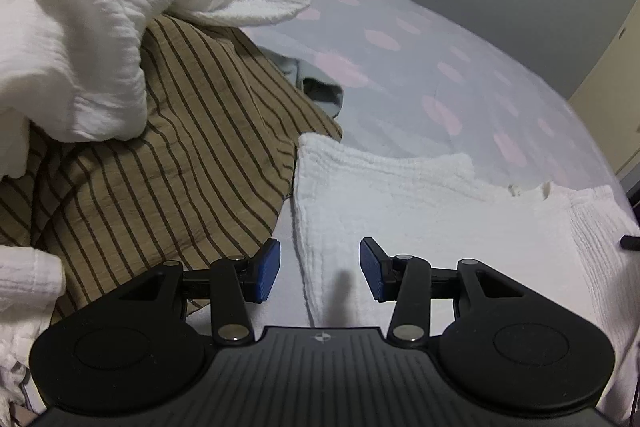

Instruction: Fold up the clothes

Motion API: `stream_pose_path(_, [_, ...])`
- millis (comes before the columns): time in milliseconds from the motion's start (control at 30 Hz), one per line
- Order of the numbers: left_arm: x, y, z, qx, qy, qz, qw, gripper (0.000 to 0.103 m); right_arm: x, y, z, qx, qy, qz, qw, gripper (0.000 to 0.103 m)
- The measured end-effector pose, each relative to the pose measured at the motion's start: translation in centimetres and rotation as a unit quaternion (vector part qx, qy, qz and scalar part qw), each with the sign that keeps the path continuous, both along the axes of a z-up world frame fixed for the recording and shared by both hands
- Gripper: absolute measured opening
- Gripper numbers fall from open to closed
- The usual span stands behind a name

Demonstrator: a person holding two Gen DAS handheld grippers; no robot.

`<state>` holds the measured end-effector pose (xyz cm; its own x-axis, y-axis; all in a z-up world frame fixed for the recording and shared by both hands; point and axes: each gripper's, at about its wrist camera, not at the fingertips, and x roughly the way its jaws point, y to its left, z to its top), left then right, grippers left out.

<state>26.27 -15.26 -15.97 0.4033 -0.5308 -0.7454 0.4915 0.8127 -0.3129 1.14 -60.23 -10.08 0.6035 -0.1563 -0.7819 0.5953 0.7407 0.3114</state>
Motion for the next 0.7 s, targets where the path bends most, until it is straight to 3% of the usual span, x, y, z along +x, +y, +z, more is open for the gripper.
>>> stream_pose_path(133, [-0.2, 0.7, 0.7, -0.023, 0.003, -0.008, 0.9997, 0.042, 1.6, 3.9, 4.0, 0.004, -0.03, 0.036, 0.999, 0.009])
stream_pose_path(267, [-0.2, 1.3, 1.1, -0.036, 0.009, -0.01, 0.9993, 0.029, 3.6, 8.2, 7.0, 0.007, -0.056, 0.066, 0.996, 0.009])
stream_pose_path(367, [-0.1, 1.8, 1.3, -0.043, 0.012, -0.008, 0.999, 0.026, 5.8, 11.8, 8.3, 0.008, -0.068, 0.089, 0.994, 0.009])
stream_pose_path(567, [0.4, 2.4, 1.1, -0.071, 0.029, -0.01, 0.997, 0.02, 11.1, 18.7, 7.3, 0.027, -0.068, 0.133, 0.988, 0.009])
stream_pose_path(700, [0.8, 2.9, 0.8, -0.08, 0.036, -0.005, 0.9961, 0.019, 14.8, 22.7, 4.5, 0.051, -0.061, 0.157, 0.984, 0.009])
